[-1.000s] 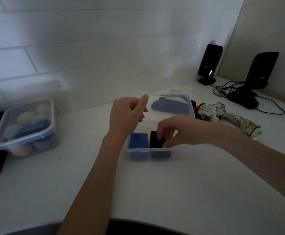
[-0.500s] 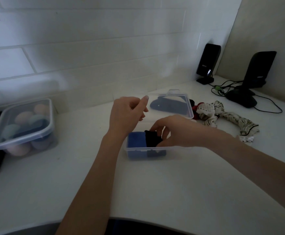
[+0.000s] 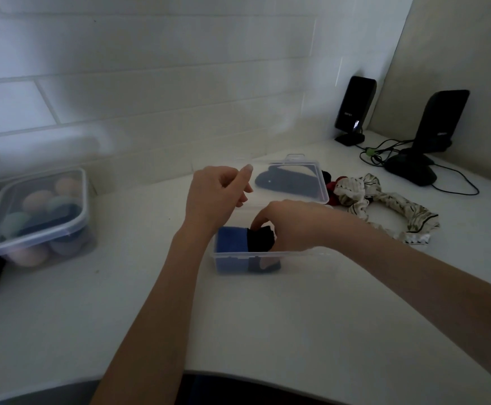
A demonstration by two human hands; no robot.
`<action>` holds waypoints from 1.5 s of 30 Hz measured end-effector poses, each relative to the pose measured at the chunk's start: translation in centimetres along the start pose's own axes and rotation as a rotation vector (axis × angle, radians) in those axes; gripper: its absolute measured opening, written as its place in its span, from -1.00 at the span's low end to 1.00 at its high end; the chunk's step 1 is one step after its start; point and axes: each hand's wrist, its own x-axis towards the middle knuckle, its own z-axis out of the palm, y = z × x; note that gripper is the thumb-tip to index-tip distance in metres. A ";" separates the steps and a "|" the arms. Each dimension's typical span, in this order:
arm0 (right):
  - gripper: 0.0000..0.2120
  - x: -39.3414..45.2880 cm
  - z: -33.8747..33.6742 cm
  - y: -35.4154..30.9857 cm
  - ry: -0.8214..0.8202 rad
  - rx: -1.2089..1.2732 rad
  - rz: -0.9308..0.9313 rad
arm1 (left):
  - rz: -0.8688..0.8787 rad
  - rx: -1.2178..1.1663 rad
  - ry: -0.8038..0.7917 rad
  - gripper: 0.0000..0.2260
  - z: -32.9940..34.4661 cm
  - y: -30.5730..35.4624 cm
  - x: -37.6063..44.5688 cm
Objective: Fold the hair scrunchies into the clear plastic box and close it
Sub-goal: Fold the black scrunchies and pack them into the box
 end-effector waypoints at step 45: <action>-0.72 0.7 -4.9 13.3 0.666 0.887 0.417 | -0.126 -0.055 -0.074 -0.67 -0.1 -0.1 0.2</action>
